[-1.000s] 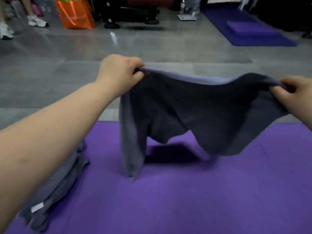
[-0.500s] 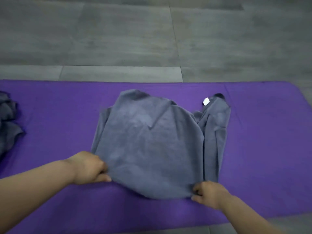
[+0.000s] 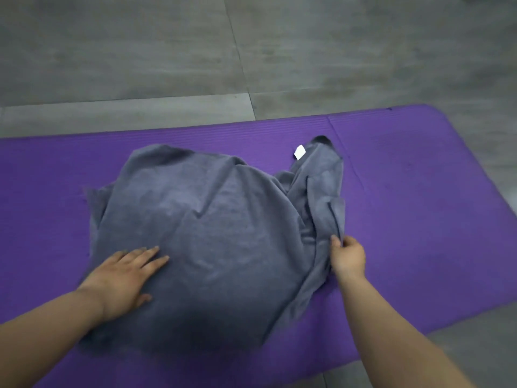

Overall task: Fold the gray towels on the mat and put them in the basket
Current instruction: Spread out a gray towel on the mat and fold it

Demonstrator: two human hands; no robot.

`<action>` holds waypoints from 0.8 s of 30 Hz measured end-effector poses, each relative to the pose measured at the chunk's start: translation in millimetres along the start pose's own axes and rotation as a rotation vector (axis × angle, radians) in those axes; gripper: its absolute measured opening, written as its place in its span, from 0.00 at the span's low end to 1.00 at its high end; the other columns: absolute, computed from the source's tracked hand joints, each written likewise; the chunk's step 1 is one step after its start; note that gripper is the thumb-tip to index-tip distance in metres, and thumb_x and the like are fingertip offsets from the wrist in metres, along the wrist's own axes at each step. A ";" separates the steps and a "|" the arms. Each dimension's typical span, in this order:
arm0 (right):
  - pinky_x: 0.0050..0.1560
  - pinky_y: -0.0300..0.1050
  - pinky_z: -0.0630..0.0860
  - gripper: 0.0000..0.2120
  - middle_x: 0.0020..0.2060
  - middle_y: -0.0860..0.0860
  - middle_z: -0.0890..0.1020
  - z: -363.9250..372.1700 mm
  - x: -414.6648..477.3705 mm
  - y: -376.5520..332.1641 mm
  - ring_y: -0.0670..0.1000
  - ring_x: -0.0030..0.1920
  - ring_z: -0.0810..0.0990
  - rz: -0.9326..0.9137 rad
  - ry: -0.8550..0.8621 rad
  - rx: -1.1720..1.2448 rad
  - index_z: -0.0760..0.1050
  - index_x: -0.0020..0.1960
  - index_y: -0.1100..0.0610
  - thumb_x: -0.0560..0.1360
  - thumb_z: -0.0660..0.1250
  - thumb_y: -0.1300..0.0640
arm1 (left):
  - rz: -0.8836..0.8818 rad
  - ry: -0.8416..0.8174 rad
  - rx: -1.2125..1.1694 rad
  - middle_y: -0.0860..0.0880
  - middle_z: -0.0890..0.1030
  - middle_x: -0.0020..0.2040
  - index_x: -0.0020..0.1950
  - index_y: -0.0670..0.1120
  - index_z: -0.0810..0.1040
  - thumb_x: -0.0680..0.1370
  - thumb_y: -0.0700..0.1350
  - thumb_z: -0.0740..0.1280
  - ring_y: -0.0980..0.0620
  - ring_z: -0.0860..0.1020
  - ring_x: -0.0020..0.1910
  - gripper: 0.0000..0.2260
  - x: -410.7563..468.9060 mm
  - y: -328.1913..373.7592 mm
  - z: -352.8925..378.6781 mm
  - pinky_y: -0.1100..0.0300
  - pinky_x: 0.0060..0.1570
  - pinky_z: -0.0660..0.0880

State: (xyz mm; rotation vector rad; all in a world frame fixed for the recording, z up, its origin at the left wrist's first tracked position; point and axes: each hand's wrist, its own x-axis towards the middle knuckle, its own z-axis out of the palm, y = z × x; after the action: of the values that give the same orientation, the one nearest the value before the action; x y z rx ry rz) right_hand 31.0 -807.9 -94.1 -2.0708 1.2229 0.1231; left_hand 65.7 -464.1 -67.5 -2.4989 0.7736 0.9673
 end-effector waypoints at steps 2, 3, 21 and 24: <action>0.42 0.50 0.67 0.16 0.50 0.69 0.79 -22.9 -5.0 10.5 0.67 0.52 0.76 -0.106 0.080 -0.122 0.74 0.50 0.69 0.79 0.57 0.55 | -0.001 0.016 -0.012 0.50 0.48 0.77 0.75 0.53 0.44 0.78 0.61 0.50 0.52 0.49 0.76 0.30 3.7 5.3 5.4 0.58 0.73 0.47; 0.43 0.52 0.68 0.18 0.51 0.70 0.78 -36.0 -6.1 19.3 0.68 0.52 0.76 -0.129 0.121 -0.155 0.74 0.51 0.69 0.79 0.56 0.54 | 0.010 0.032 -0.019 0.49 0.52 0.76 0.75 0.54 0.48 0.77 0.62 0.49 0.52 0.52 0.75 0.29 4.4 9.0 9.9 0.58 0.72 0.49; 0.74 0.54 0.48 0.32 0.75 0.57 0.52 14.9 1.3 8.4 0.55 0.76 0.53 -0.661 -0.293 -0.905 0.52 0.75 0.55 0.75 0.50 0.41 | 0.021 0.596 -0.258 0.45 0.85 0.41 0.47 0.43 0.83 0.70 0.55 0.59 0.47 0.84 0.40 0.20 25.9 -14.7 21.6 0.49 0.40 0.80; 0.74 0.52 0.42 0.33 0.76 0.51 0.43 0.8 16.7 9.6 0.50 0.76 0.44 -0.517 -0.302 -1.082 0.41 0.75 0.53 0.78 0.51 0.42 | -0.546 0.664 -0.636 0.32 0.75 0.60 0.61 0.35 0.74 0.76 0.46 0.62 0.33 0.74 0.60 0.19 24.0 -68.4 25.3 0.41 0.59 0.70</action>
State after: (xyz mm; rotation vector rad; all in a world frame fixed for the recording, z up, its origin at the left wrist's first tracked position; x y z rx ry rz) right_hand 32.7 -822.4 -106.7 -3.0364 0.3752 0.9850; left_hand 108.8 -406.3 -93.6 -3.3626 -0.1439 0.1753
